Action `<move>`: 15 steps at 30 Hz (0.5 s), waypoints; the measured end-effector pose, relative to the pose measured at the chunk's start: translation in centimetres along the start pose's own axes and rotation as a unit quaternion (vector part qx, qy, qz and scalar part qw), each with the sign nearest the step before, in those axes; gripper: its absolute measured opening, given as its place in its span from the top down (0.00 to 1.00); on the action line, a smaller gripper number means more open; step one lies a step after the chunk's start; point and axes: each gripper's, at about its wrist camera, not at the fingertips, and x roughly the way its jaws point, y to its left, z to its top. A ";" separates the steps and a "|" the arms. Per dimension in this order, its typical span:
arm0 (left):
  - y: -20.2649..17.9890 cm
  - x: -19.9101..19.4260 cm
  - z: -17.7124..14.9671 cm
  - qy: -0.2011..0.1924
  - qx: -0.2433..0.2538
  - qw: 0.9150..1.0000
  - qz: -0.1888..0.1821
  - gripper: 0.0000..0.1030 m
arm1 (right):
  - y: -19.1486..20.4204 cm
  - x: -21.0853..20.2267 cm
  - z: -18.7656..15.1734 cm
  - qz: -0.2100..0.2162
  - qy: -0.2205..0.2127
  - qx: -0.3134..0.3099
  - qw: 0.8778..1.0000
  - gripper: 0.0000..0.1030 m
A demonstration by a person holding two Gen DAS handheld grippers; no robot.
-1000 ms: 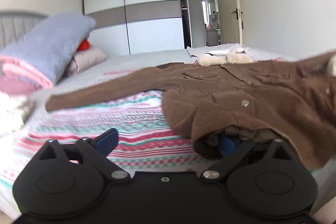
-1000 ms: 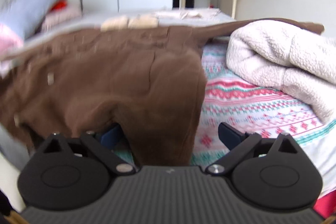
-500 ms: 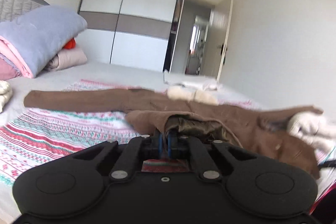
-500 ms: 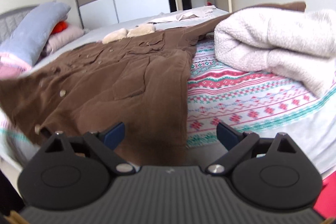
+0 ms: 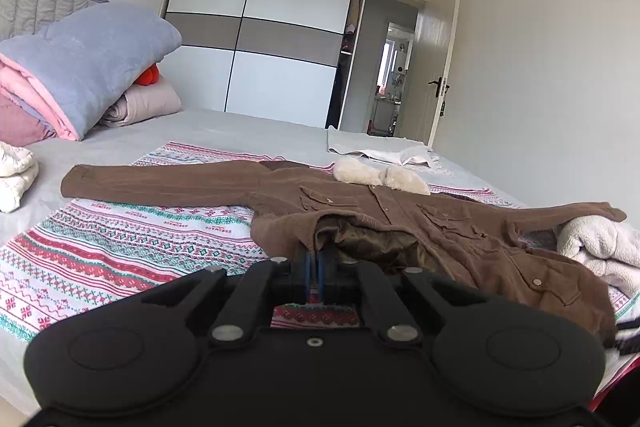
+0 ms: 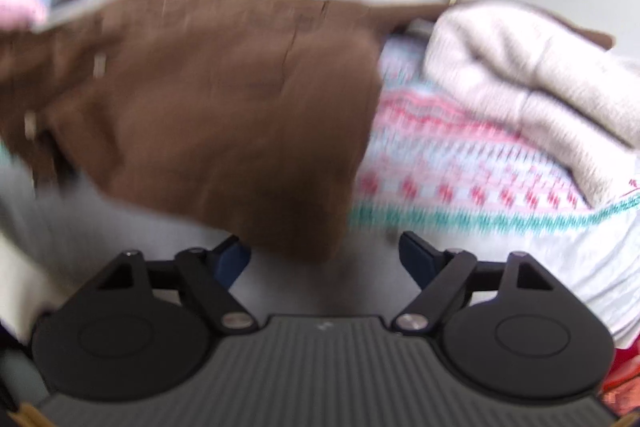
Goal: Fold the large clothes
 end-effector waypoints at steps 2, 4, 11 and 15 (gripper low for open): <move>0.0 0.3 -0.1 0.001 0.001 1.000 0.002 0.96 | -0.6 -0.4 0.4 0.010 -0.037 0.028 0.999 0.28; 0.1 0.8 -0.1 0.003 0.001 1.000 0.008 0.96 | -1.4 -0.1 0.7 0.033 -0.057 0.073 0.995 0.29; 1.5 2.0 -1.0 0.040 -0.020 0.998 0.043 0.97 | -1.6 1.5 1.8 0.080 -0.042 0.127 0.988 0.91; 1.4 -3.0 0.3 0.012 -0.010 0.999 0.044 0.98 | -2.1 -5.1 2.7 0.053 -0.113 0.124 0.984 0.92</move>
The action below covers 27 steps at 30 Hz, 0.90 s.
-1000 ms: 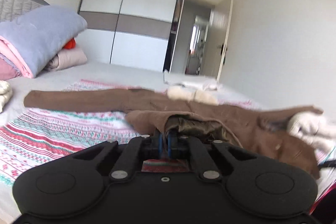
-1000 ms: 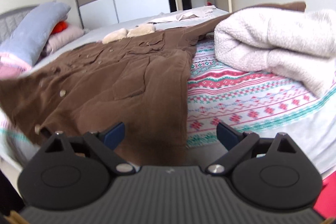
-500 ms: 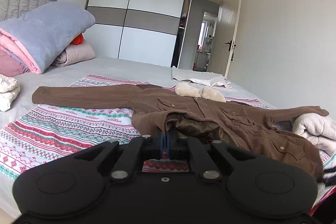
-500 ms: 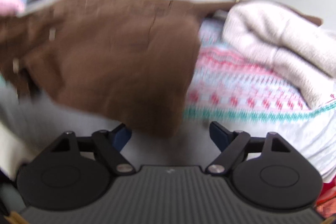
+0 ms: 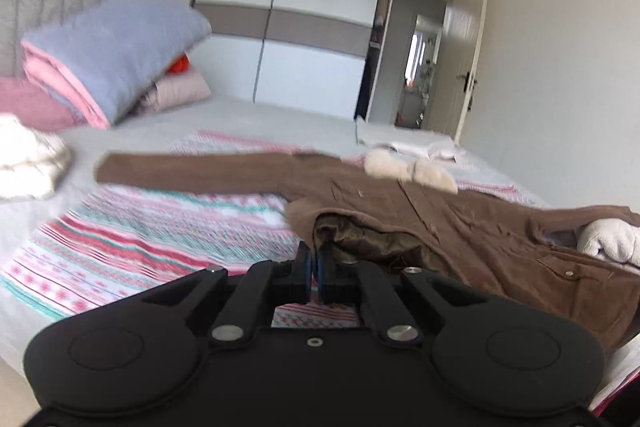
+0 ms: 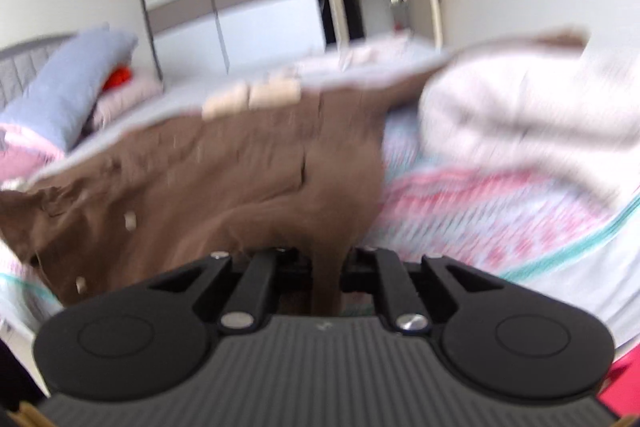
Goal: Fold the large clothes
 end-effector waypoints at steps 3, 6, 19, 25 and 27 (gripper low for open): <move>1.3 0.6 -1.5 0.081 0.008 0.996 0.034 0.98 | -0.5 -0.8 0.6 -0.040 0.028 -0.005 0.999 0.93; 2.5 4.2 -6.6 0.208 0.042 0.973 0.087 1.00 | -1.2 2.5 -1.7 -0.087 0.125 -0.033 0.988 0.92; 2.0 2.7 -2.3 0.140 0.069 0.987 0.029 0.71 | -0.5 -1.3 -0.4 -0.093 0.118 -0.047 0.987 0.34; -7.0 9.4 -0.3 0.127 0.078 0.983 -0.106 0.44 | 4.6 3.5 2.8 -0.001 0.065 -0.085 0.994 0.23; -9.7 12.2 -0.3 0.125 0.081 0.979 -0.138 0.44 | 6.3 6.1 3.5 0.032 0.062 -0.083 0.994 0.21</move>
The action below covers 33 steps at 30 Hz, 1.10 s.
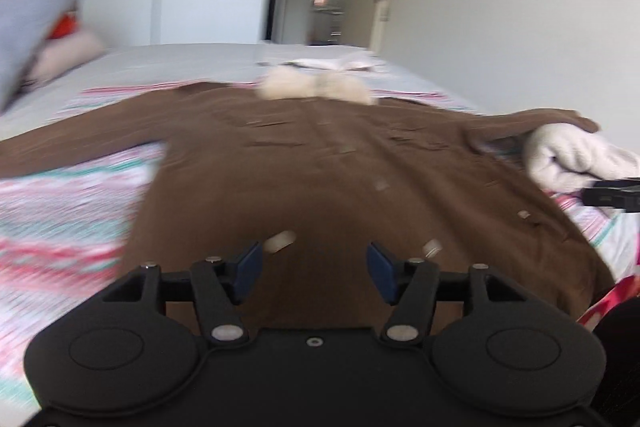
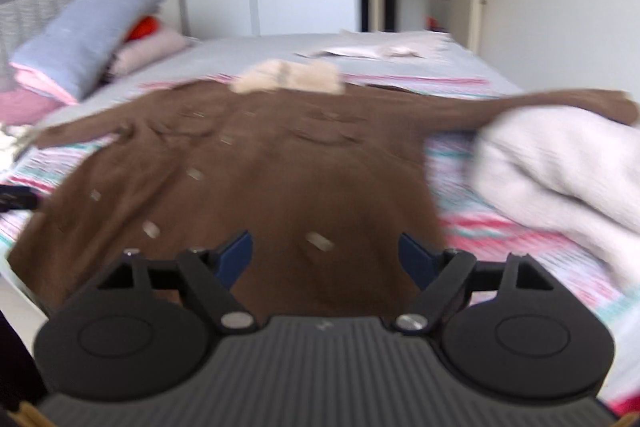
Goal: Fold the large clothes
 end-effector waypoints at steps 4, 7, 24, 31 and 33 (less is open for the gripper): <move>-0.8 6.0 0.4 0.005 -0.003 0.999 -0.035 0.43 | 1.3 5.8 1.8 0.045 -0.004 0.024 0.999 0.20; 0.7 8.9 -1.9 0.053 -0.021 0.998 -0.035 0.38 | 1.5 10.0 0.8 0.048 0.012 0.021 0.999 0.16; 10.2 -0.2 0.4 0.040 -0.090 0.995 0.013 0.05 | 6.0 9.6 5.2 0.018 0.061 -0.062 0.996 0.01; 21.5 2.7 3.1 -0.010 -0.242 0.957 0.163 0.02 | 7.5 16.1 8.6 0.067 0.025 -0.050 0.996 0.01; 24.6 3.9 3.3 -0.021 -0.270 0.942 0.198 0.02 | 7.2 17.9 8.1 0.064 0.027 -0.047 0.996 0.01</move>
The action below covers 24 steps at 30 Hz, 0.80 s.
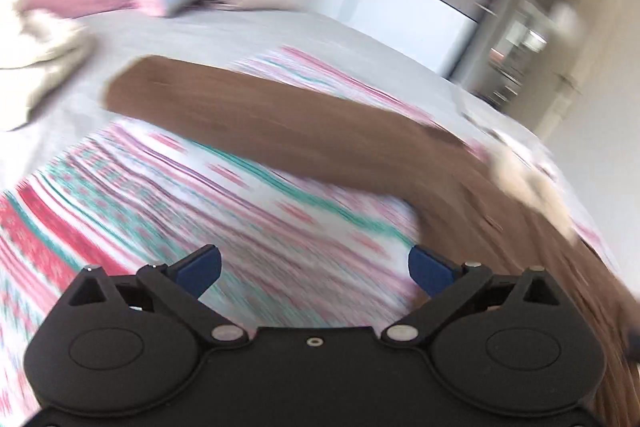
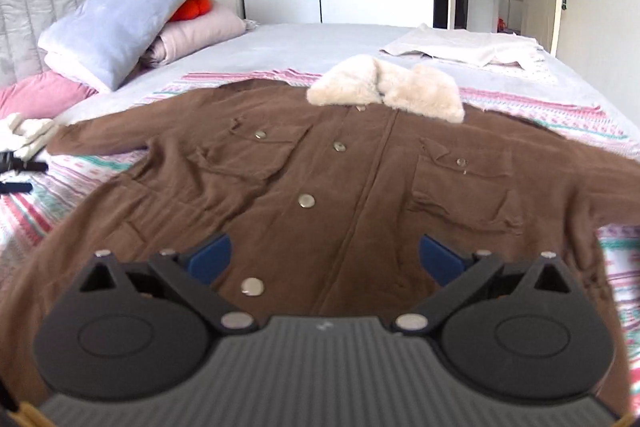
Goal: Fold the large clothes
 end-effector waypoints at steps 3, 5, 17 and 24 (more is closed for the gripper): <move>2.8 3.4 2.2 -0.005 -0.047 0.999 0.012 0.02 | -0.6 2.0 -0.5 -0.009 0.016 -0.004 1.000 0.01; 4.6 5.4 3.5 -0.011 -0.078 0.997 0.015 0.02 | -0.9 3.0 -0.7 -0.014 0.024 -0.003 1.000 0.01; 8.1 11.3 8.3 -0.094 -0.136 0.977 0.135 0.83 | -3.5 4.5 -0.9 -0.002 0.012 -0.004 1.000 0.01; 1.5 6.8 12.2 -0.202 -0.104 0.972 0.066 0.92 | -5.7 4.8 0.2 -0.017 -0.005 0.022 1.000 0.01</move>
